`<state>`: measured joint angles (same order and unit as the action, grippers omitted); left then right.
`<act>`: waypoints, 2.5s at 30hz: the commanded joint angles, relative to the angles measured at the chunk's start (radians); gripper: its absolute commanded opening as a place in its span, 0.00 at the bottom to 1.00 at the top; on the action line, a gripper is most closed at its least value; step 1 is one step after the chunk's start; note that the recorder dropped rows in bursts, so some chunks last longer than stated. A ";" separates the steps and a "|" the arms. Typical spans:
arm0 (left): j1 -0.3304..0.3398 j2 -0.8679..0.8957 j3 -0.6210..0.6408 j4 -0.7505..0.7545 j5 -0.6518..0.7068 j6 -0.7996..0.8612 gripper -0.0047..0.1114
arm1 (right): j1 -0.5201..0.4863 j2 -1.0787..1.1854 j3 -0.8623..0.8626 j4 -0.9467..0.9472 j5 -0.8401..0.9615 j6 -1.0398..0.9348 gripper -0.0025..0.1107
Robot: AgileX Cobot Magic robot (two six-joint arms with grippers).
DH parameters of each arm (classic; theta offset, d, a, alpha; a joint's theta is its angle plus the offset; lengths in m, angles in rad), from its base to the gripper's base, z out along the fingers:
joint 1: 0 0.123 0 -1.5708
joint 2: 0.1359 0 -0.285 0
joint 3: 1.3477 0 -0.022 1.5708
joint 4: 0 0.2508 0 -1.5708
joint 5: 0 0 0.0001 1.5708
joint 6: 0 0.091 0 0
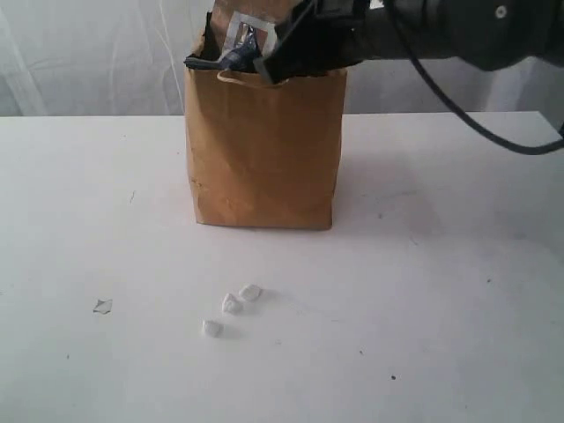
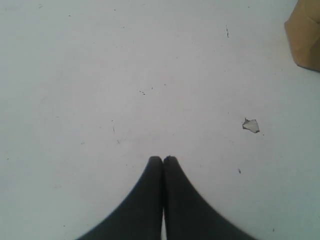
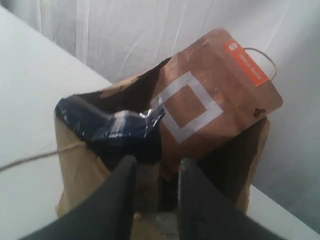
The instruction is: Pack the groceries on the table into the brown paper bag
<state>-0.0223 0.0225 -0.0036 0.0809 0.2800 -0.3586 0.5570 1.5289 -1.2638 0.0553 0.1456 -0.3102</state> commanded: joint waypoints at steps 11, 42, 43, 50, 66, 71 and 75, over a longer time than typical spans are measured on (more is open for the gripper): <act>0.005 -0.004 0.004 0.005 -0.001 -0.001 0.04 | -0.008 -0.197 0.071 -0.104 0.427 0.080 0.02; 0.005 -0.004 0.004 0.005 -0.001 -0.001 0.04 | 0.371 -0.087 0.380 0.225 0.320 -0.268 0.44; 0.005 -0.004 0.004 0.005 -0.001 -0.001 0.04 | 0.379 -0.077 0.380 0.225 0.298 -0.266 0.44; 0.005 -0.004 0.004 0.005 -0.001 -0.001 0.04 | 0.389 -0.005 0.380 0.251 0.248 -0.263 0.44; 0.005 -0.004 0.004 0.005 -0.001 -0.001 0.04 | 0.389 0.101 0.357 0.308 0.047 -0.267 0.44; 0.005 -0.004 0.004 0.005 -0.001 -0.001 0.04 | 0.383 0.182 0.299 0.308 0.054 -0.260 0.44; 0.005 -0.004 0.004 0.005 -0.001 -0.001 0.04 | 0.346 0.258 0.225 0.310 0.071 -0.260 0.44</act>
<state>-0.0223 0.0225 -0.0036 0.0809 0.2800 -0.3586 0.9294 1.7474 -0.9928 0.3604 0.2059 -0.5691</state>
